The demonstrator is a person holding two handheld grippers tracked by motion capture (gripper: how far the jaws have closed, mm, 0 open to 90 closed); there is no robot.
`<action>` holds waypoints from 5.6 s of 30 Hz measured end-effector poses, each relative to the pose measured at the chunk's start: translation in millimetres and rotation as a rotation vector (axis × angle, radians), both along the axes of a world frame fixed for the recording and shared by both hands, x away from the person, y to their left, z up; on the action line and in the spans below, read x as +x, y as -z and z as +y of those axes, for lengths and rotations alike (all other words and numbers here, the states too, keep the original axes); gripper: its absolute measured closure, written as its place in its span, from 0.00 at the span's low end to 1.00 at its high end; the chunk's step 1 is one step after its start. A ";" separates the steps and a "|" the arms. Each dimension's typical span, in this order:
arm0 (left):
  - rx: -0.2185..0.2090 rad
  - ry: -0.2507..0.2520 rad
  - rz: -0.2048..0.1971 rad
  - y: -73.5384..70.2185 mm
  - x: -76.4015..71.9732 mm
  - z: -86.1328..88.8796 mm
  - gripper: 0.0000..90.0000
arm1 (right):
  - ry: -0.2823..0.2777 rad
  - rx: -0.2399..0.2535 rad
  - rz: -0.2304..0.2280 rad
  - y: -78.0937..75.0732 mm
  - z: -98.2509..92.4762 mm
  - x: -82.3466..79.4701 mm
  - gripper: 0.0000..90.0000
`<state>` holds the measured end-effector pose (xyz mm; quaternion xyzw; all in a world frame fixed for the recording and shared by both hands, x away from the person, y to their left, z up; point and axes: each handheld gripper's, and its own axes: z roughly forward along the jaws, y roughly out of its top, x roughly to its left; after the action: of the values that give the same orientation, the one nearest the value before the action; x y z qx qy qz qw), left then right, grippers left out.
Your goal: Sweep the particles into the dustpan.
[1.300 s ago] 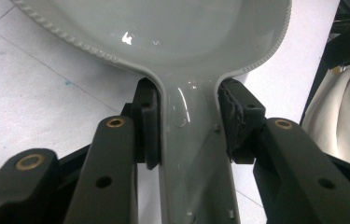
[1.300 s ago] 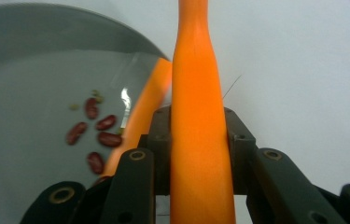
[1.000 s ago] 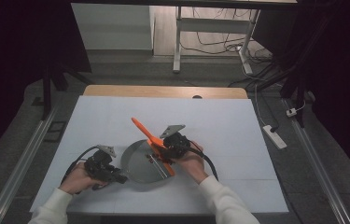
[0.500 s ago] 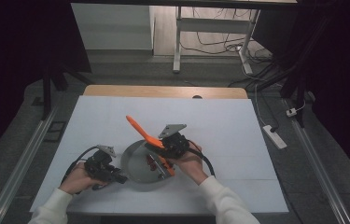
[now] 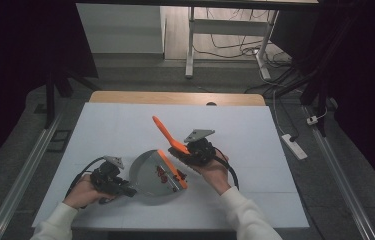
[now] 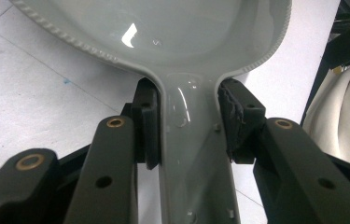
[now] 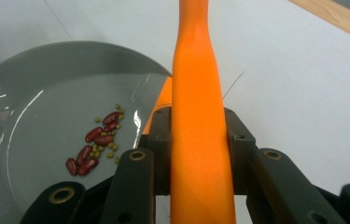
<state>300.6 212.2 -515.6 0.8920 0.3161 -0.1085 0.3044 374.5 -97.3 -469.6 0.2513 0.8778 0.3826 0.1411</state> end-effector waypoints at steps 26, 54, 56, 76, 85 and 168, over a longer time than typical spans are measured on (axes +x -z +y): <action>0.010 0.007 0.002 -3.2 -6.0 -1.1 0.69 | 0.069 -0.079 0.041 19.6 -21.5 -14.3 0.78; 0.012 0.010 0.007 -1.8 -4.2 -2.4 0.69 | -0.095 0.018 0.077 16.9 25.1 -52.4 0.78; 0.010 0.011 0.009 -1.8 -4.3 -2.3 0.69 | -0.092 0.017 0.046 13.1 24.5 -53.8 0.78; 0.010 0.008 0.006 -1.4 -4.4 -2.4 0.69 | 0.104 -0.049 0.031 19.1 -34.1 -20.3 0.78; 0.011 0.008 0.006 -1.0 -4.3 -2.7 0.69 | 0.052 -0.042 0.029 24.3 -11.2 -40.6 0.78; -0.052 -0.051 -0.055 2.8 -10.9 0.9 0.69 | 0.056 0.177 0.020 -6.3 -56.3 -49.8 0.78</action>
<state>289.7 213.1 -518.4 0.8779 0.3274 -0.0843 0.3390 324.8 -153.6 -463.3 0.2912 0.8346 0.4518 0.1201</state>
